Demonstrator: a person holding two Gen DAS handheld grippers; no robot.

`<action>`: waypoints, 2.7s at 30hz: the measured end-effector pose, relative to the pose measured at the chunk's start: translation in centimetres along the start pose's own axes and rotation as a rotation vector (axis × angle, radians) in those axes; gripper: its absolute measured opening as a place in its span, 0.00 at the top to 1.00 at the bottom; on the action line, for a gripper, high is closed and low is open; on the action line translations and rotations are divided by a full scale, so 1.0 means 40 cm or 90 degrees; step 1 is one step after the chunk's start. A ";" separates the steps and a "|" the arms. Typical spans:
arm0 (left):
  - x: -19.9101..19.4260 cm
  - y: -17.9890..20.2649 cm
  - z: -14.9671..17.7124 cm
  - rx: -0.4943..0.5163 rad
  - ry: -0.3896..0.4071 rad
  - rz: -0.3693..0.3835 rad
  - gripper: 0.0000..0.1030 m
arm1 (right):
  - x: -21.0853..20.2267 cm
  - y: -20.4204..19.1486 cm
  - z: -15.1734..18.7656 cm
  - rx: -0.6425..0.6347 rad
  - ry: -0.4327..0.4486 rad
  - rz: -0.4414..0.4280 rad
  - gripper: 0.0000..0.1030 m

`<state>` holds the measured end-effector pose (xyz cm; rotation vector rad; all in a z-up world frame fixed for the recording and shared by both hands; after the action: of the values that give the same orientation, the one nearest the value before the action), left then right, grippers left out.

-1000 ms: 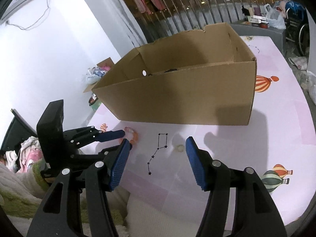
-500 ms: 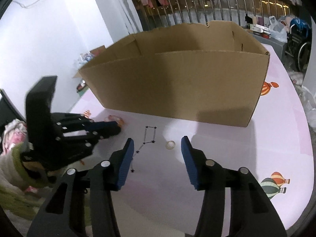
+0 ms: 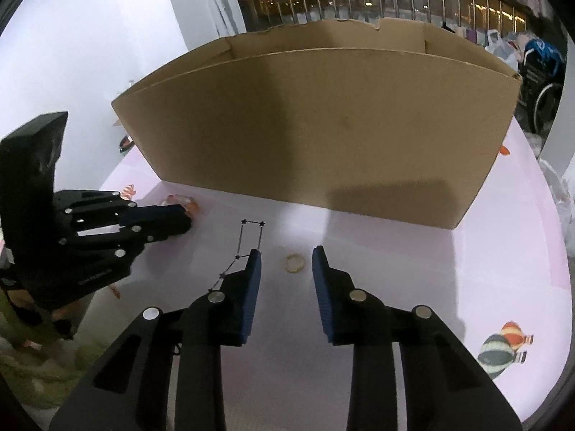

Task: Organize jewelry
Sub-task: 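Move the open right gripper toward the small gold ring charm, then close the right gripper on the small gold ring charm, then carry the ring charm into the box and open the right gripper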

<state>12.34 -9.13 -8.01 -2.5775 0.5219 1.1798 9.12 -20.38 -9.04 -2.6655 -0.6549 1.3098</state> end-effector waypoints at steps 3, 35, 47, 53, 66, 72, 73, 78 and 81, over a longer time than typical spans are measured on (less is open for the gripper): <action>0.000 -0.002 0.002 -0.003 0.000 0.001 0.92 | 0.000 -0.008 0.005 0.011 -0.007 -0.020 0.72; -0.003 -0.004 0.007 -0.013 -0.001 0.006 0.92 | 0.054 -0.018 -0.024 -0.062 -0.007 0.080 0.80; -0.003 -0.004 0.005 -0.012 -0.001 0.006 0.92 | 0.035 -0.005 -0.026 -0.079 -0.017 0.051 0.88; -0.004 -0.003 0.005 -0.013 0.000 0.007 0.92 | 0.030 -0.006 -0.025 -0.076 -0.014 0.049 0.88; -0.088 -0.025 -0.007 -0.030 0.056 -0.002 0.92 | -0.056 -0.029 -0.060 -0.065 0.039 0.031 0.88; -0.163 -0.061 -0.035 -0.071 0.095 0.005 0.92 | -0.131 -0.038 -0.102 -0.060 0.086 0.013 0.88; -0.180 -0.067 -0.042 -0.077 0.103 0.010 0.92 | -0.141 -0.038 -0.111 -0.059 0.093 0.010 0.88; -0.267 -0.093 -0.097 -0.101 0.148 0.044 0.92 | -0.197 -0.046 -0.172 -0.065 0.140 -0.010 0.88; -0.320 -0.102 -0.146 -0.106 0.181 0.071 0.92 | -0.227 -0.049 -0.224 -0.079 0.173 -0.014 0.88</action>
<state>10.25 -4.92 5.86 -2.9148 0.6584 0.9280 10.53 -21.56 3.71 -2.8510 -0.7455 0.9044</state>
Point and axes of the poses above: each gripper's, at about its wrist camera, not at the fingertips, and x roughly the way its jaws point, y to its right, z to its underside, the point moved 4 cm from there along x, roughly the way its jaws point, and after that the axes turned 9 degrees about -z, right-handed, at the moved point
